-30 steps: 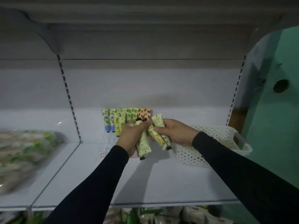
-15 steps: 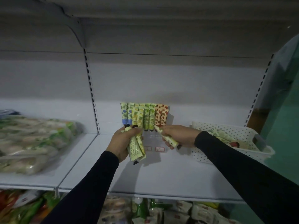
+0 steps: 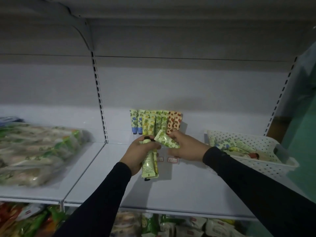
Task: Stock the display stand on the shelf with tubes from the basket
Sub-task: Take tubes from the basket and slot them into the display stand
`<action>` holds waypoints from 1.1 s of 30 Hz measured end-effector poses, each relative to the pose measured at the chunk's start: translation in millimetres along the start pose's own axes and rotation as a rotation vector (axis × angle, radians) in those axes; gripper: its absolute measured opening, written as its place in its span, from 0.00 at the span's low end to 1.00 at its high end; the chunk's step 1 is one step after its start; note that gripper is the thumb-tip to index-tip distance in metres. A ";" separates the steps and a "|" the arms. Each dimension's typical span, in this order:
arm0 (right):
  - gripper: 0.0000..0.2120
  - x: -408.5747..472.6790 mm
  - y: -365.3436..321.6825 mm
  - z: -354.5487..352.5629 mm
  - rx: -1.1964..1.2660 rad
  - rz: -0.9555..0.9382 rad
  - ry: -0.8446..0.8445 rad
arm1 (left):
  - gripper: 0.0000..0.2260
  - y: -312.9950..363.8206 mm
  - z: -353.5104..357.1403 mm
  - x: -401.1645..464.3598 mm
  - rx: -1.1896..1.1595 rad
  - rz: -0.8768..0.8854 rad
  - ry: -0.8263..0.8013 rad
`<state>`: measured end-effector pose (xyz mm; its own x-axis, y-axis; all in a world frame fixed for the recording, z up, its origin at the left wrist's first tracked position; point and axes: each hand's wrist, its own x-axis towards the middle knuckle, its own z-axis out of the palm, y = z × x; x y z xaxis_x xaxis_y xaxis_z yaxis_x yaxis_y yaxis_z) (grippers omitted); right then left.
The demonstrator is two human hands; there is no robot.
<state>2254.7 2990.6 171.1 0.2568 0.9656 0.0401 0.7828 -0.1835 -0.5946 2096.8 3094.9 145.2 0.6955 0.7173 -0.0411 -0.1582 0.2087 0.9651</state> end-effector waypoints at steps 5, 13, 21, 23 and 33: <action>0.16 -1.7 -2.6 -1.1 0.314 0.062 0.040 | 0.12 -0.7 -3.2 4.7 0.022 0.006 0.039; 0.27 2.5 2.6 -8.9 0.462 0.055 0.239 | 0.08 -1.7 -11.4 12.4 -0.030 0.049 0.112; 0.27 9.6 7.0 -11.8 0.429 0.002 0.367 | 0.09 -3.1 -22.6 13.3 -0.065 0.072 0.158; 0.32 15.1 10.8 -13.3 0.376 0.004 0.409 | 0.08 -1.9 -27.9 14.9 -0.040 0.079 0.187; 0.07 39.2 9.3 -25.4 0.292 -0.005 0.643 | 0.07 2.9 -57.3 35.7 0.109 0.101 0.288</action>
<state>2286.5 3022.1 187.6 0.6082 0.6496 0.4562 0.6235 -0.0353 -0.7810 2081.0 3159.3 131.8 0.4510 0.8925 -0.0006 -0.1292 0.0659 0.9894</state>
